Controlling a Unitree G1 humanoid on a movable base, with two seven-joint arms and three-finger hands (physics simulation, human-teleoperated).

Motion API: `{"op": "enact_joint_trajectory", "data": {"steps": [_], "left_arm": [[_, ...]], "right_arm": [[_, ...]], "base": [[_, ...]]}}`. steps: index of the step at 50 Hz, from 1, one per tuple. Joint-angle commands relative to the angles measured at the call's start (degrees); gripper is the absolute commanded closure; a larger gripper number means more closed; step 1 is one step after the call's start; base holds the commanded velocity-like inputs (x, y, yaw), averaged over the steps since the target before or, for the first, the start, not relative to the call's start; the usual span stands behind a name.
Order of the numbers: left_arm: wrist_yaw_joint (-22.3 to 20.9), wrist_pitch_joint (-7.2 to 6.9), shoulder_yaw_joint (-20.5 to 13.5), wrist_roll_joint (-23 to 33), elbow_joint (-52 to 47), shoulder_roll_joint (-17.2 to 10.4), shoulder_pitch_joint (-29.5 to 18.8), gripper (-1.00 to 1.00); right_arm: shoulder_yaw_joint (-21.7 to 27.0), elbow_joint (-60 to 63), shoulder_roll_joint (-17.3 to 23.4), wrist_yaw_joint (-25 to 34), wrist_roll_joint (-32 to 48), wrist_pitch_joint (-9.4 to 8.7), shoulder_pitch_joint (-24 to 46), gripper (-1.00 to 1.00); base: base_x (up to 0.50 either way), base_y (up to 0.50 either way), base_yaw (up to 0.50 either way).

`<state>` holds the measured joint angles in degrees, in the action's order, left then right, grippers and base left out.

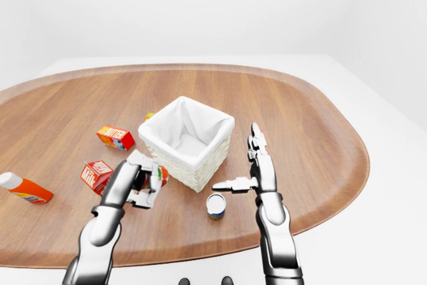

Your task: Pick up the tomato sauce, and put it in the basket.

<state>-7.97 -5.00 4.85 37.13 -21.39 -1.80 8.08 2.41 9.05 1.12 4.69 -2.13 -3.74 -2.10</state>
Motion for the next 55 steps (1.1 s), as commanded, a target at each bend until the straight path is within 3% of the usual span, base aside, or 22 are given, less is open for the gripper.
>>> {"op": "enact_joint_trajectory", "data": {"steps": [1, 26, 31, 33, 45, 55], "left_arm": [[-0.9, 0.0, 0.0, 0.0, -3.2, 0.0, -0.1, 1.0], [-5.6, 0.0, 0.1, 2.8, -11.3, 0.2, -0.7, 1.0], [-6.3, 0.0, 0.0, 3.2, -11.9, 0.2, -1.0, 1.0], [-6.4, 0.0, -0.1, 3.3, -12.0, 0.2, -1.1, 1.0], [-10.7, 0.0, 0.3, 6.8, -14.4, 0.3, -6.1, 1.0], [-13.3, 0.0, 0.0, 9.1, -13.3, 0.4, -10.9, 1.0]], "right_arm": [[0.0, 0.3, 0.0, 0.0, 0.0, -0.21, -0.1, -1.0], [0.0, -0.3, 0.0, -0.1, 0.2, 0.25, 0.0, -1.0], [0.0, -2.3, 0.0, -0.2, 0.5, 1.71, 0.4, -1.0], [0.0, -1.6, 0.0, -0.2, 0.5, 1.17, 0.3, -1.0], [0.2, -2.6, 0.1, -0.3, 0.3, 1.43, 0.9, -1.0], [0.5, -1.8, 0.2, -0.4, 0.0, 0.38, 1.2, -1.0]], "base": [[0.0, 0.0, 0.0], [0.0, 0.0, 0.0], [0.0, 0.0, 0.0], [0.0, 0.0, 0.0], [0.0, 0.0, 0.0], [0.0, 0.0, 0.0]]}}
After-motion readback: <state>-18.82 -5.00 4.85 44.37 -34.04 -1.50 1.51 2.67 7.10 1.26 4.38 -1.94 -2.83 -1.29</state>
